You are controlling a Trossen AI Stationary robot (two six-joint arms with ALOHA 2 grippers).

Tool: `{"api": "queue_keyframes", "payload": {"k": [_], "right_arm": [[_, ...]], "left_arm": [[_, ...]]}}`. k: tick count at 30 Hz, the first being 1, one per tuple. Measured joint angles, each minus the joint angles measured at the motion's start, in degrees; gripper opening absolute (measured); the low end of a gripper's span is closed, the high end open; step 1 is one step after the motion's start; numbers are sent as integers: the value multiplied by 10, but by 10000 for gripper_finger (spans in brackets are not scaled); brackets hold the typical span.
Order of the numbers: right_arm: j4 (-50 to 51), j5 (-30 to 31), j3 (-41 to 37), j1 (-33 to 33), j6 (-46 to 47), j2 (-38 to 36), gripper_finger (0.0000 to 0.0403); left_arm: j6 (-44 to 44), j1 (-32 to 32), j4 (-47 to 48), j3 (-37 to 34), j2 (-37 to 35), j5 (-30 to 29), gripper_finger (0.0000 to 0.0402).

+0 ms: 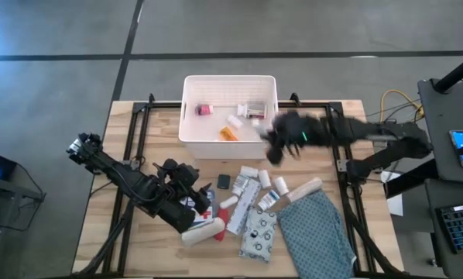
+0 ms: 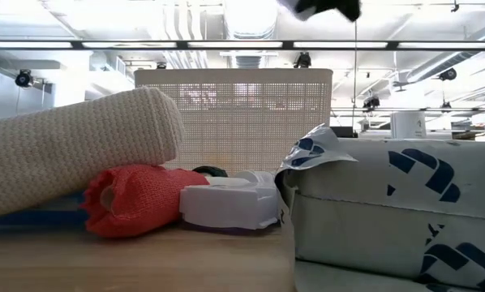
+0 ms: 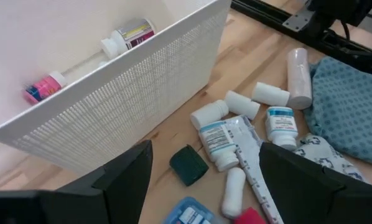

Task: Pick & place medical supplies in basket/bin
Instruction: Put the white gauze into the white bin, then put the white bandage into the white bin

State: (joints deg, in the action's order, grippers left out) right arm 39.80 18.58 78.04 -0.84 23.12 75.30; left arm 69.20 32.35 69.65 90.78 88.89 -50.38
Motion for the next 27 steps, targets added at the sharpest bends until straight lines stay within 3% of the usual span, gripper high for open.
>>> {"api": "queue_keyframes", "payload": {"k": [5,9,14,19,23,27], "right_arm": [[13,-127,82,-153,-19,99,44],[82,-155,157,-211,-76,185,89],[181,-155,251,-225,-130,273,186],[214,-155,326,-216,-153,307,269],[217,-128,363,-206,-154,295,309],[249,-107,381,-198,-154,263,325]], "left_arm": [[17,2,0,13,-1,8,273],[27,3,0,32,-1,15,273],[27,3,0,59,-1,8,273],[19,3,0,71,-2,3,273],[13,2,4,68,-10,3,273],[12,-3,25,67,-23,-12,273]]}}
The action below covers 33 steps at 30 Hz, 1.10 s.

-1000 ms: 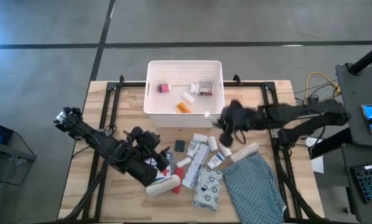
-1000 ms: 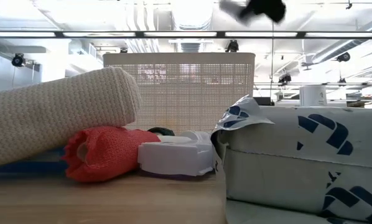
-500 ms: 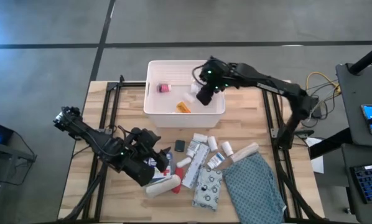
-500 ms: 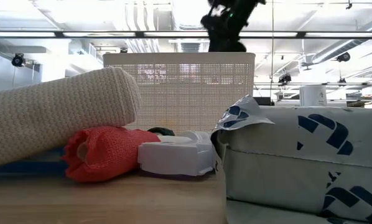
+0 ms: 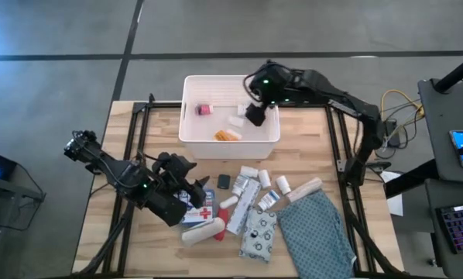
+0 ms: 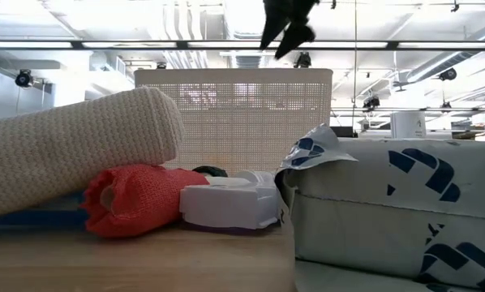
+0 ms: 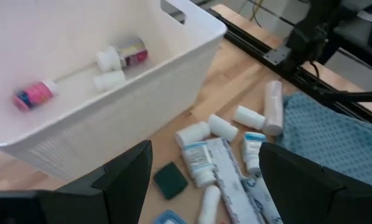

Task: Pick & place medical supplies in basket/bin
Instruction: Put the white bandage into the white bin

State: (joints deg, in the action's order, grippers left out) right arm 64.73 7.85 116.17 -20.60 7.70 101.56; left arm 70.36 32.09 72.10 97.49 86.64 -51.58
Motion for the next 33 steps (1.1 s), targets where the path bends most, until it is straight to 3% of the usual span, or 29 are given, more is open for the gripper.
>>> {"api": "queue_keyframes", "payload": {"k": [10,16,28,33], "right_arm": [[172,9,-36,80,31,-83,312],[254,10,-106,160,65,-113,303],[247,-10,-366,347,88,-190,290],[154,-40,-475,389,111,-185,287]], "left_arm": [[-108,-42,10,0,-63,-14,273],[-164,-49,10,-3,-77,-12,273],[-167,-49,10,-72,-84,21,273],[-139,-49,10,-95,-84,29,273]]}}
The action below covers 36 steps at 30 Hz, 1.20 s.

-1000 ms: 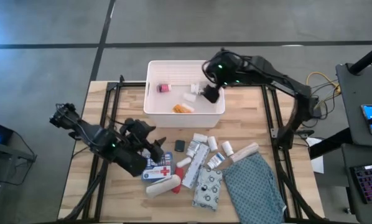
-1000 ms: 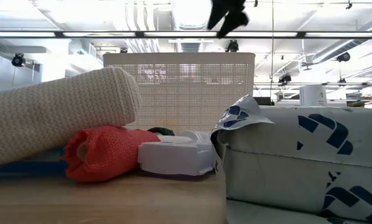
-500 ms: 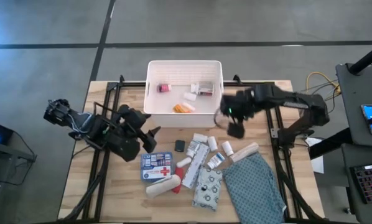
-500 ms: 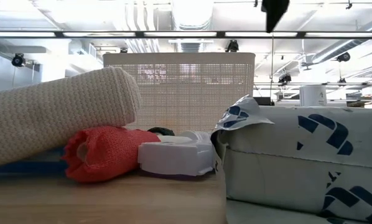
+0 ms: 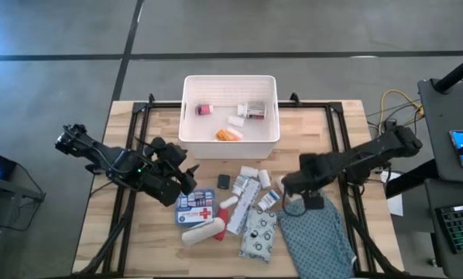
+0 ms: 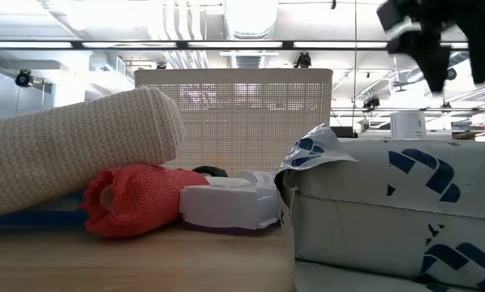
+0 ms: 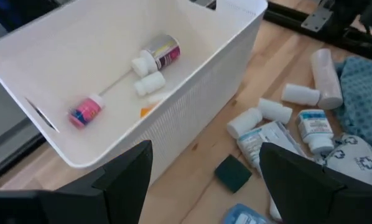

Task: Pick & place medical supplies in basket/bin
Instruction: Put the white bandage into the white bin

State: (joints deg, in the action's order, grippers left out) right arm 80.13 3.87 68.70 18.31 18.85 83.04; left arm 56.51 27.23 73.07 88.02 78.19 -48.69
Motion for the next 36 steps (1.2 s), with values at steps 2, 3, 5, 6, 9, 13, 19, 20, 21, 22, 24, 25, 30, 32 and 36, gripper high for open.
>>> {"api": "queue_keyframes", "payload": {"k": [2,3,5,6,9,13,19,20,21,22,24,25,30,32,36], "right_arm": [[-57,-14,-40,10,15,1,283],[-81,-13,-58,12,24,4,280],[-121,-5,-89,13,46,8,274],[-132,-1,-102,12,53,11,271],[-156,19,-136,11,59,22,261],[-192,29,-176,12,58,32,251],[-234,37,-218,9,66,41,248],[-242,37,-223,8,66,41,249],[-245,37,-226,8,67,42,251],[-250,38,-230,7,67,42,252],[-256,37,-232,6,67,42,253],[-257,36,-232,4,67,42,251],[-271,20,-232,-10,67,42,214],[-272,9,-232,-18,67,42,188],[-268,2,-222,-29,82,37,129]], "left_arm": [[2,0,-3,-5,0,9,273],[2,0,-5,-6,0,13,273],[6,1,-6,-7,0,14,273],[10,1,-6,-7,0,13,273],[11,1,-6,-7,0,13,273],[11,1,-6,-7,0,13,273],[14,1,-6,-7,0,13,273],[14,1,-6,-7,0,13,273],[14,1,-6,-7,0,13,273],[14,1,-6,-7,0,12,273],[14,1,-6,-7,0,12,273],[13,0,-6,-7,0,12,273],[13,0,-6,-7,0,12,273],[13,0,-6,-7,0,10,273],[13,0,-6,-8,0,2,273]]}}
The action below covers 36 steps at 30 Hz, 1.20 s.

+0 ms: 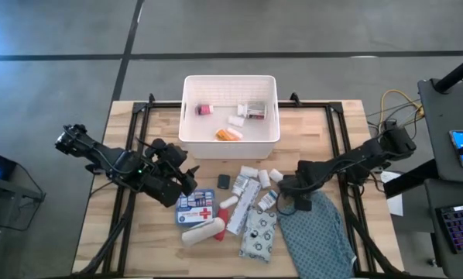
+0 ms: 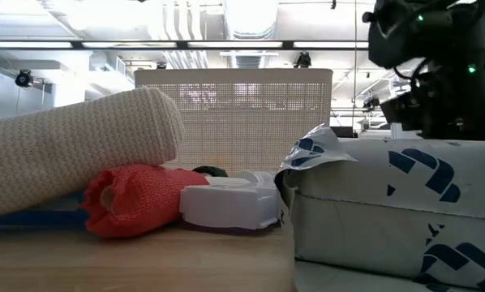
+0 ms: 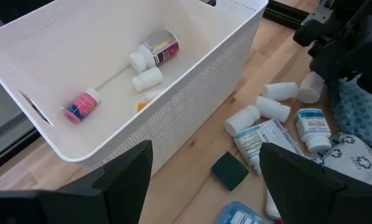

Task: Pick & place medical supplies in basket/bin
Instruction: Put the white bandage into the white bin

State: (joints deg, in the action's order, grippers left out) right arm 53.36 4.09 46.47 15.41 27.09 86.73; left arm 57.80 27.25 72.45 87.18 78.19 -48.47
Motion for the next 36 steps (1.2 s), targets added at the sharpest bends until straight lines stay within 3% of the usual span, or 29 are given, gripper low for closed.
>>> {"api": "queue_keyframes", "payload": {"k": [4,10,12,15,17,19,22,28,31,36], "right_arm": [[4,-1,43,3,14,-27,94],[18,7,175,9,60,-103,104],[11,37,228,8,66,-124,108],[-28,133,307,-4,46,-137,110],[-58,187,352,-35,13,-129,110],[-84,198,396,-92,-27,-106,111],[-83,151,455,-195,-78,-47,115],[-23,-53,579,-363,-114,97,179],[55,-135,642,-393,-120,157,231],[137,-144,722,-380,-176,199,309]], "left_arm": [[1,0,0,0,0,0,273],[17,0,-4,0,0,0,273],[23,0,-4,0,0,1,273],[34,0,-4,0,0,1,273],[38,0,-4,0,0,1,273],[38,0,-4,0,0,1,273],[43,0,-4,-1,0,1,273],[60,1,3,-12,0,56,273],[88,2,13,-49,0,103,273],[81,25,-15,-148,0,195,273]]}}
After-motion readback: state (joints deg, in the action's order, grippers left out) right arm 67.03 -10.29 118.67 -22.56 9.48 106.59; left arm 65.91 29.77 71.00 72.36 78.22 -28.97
